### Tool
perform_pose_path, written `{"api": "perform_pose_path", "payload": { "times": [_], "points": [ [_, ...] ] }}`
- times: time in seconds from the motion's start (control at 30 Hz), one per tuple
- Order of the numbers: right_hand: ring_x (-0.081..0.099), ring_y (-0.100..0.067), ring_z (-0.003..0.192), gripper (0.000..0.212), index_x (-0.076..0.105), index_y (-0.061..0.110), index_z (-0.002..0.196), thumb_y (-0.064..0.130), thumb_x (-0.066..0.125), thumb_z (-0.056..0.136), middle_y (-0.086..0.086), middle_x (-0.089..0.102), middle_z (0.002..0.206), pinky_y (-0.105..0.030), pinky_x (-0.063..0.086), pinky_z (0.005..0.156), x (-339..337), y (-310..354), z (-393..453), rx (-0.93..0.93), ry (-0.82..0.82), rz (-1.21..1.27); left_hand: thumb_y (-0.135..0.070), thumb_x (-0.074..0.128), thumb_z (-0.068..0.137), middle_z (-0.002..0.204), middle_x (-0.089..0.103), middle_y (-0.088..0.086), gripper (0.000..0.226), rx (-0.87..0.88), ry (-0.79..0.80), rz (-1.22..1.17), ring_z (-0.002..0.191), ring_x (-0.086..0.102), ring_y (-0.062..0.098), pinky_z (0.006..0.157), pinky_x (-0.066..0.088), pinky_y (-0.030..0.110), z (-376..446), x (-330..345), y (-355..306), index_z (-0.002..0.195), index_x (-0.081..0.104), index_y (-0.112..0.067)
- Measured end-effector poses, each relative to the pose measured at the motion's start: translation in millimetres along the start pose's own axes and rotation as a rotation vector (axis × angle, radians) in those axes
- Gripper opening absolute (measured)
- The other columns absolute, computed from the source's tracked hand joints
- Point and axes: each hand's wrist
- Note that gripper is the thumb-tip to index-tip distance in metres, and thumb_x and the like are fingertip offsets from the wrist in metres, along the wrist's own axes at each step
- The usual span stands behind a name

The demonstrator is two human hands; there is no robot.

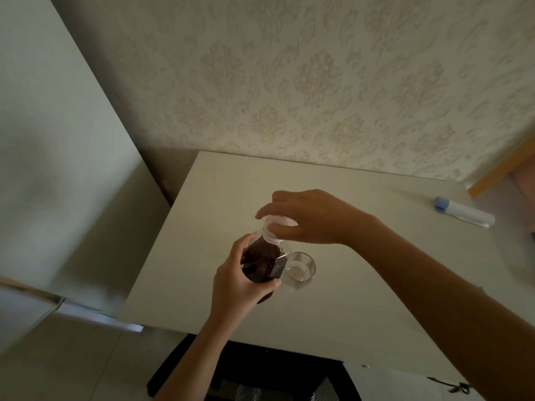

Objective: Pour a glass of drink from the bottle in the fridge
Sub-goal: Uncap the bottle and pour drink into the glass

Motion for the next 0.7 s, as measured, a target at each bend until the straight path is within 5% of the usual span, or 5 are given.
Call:
{"api": "perform_pose_path", "payload": {
  "times": [0.1,0.2,0.33,0.5,0.7],
  "points": [
    [0.057,-0.007,0.081,0.060,0.039,0.040,0.132,0.062,0.054,0.078,0.014,0.055,0.111,-0.021,0.044,0.070,3,1,-4,0.016,-0.021,-0.062,-0.048,0.083,0.049,0.110,0.060,-0.015,0.089,0.004,0.011,0.022,0.098,0.060,0.003,0.082,0.055,0.031,0,2,3,0.126,0.039,-0.038],
    [0.062,-0.011,0.090,0.066,0.045,0.035,0.129,0.076,0.029,0.079,0.010,0.063,0.114,-0.026,0.044,0.075,12,1,-5,0.116,-0.053,-0.119,-0.044,0.084,0.049,0.109,0.060,-0.016,0.087,0.025,0.024,0.026,0.098,0.060,0.002,0.082,0.055,0.030,2,3,3,0.122,0.038,-0.044],
    [0.059,-0.009,0.082,0.050,0.052,0.031,0.123,0.062,0.030,0.089,0.007,0.065,0.110,-0.023,0.040,0.071,19,-1,-8,0.102,-0.065,-0.091,-0.041,0.086,0.049,0.107,0.059,-0.018,0.089,0.047,0.040,0.044,0.097,0.060,0.002,0.082,0.055,0.030,4,4,4,0.121,0.035,-0.048],
    [0.052,-0.006,0.071,0.044,0.037,0.037,0.136,0.050,0.038,0.094,0.010,0.055,0.105,-0.019,0.039,0.063,23,-3,-21,0.088,-0.105,-0.003,-0.050,0.081,0.049,0.105,0.056,-0.021,0.087,0.028,0.061,0.021,0.094,0.058,-0.003,0.080,0.056,0.029,2,5,10,0.125,0.040,-0.039],
    [0.059,-0.005,0.082,0.031,0.057,0.030,0.110,0.042,0.064,0.082,0.014,0.062,0.105,-0.025,0.050,0.070,67,-20,-53,0.406,-0.496,0.343,-0.037,0.087,0.051,0.106,0.056,-0.017,0.087,-0.002,0.063,0.014,0.092,0.054,-0.011,0.081,0.054,0.025,1,5,16,0.124,0.040,-0.038]
  ]
}}
Point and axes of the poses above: each hand's wrist, its own z-axis towards the middle knuckle, its own x-axis out of the palm, y = z × x
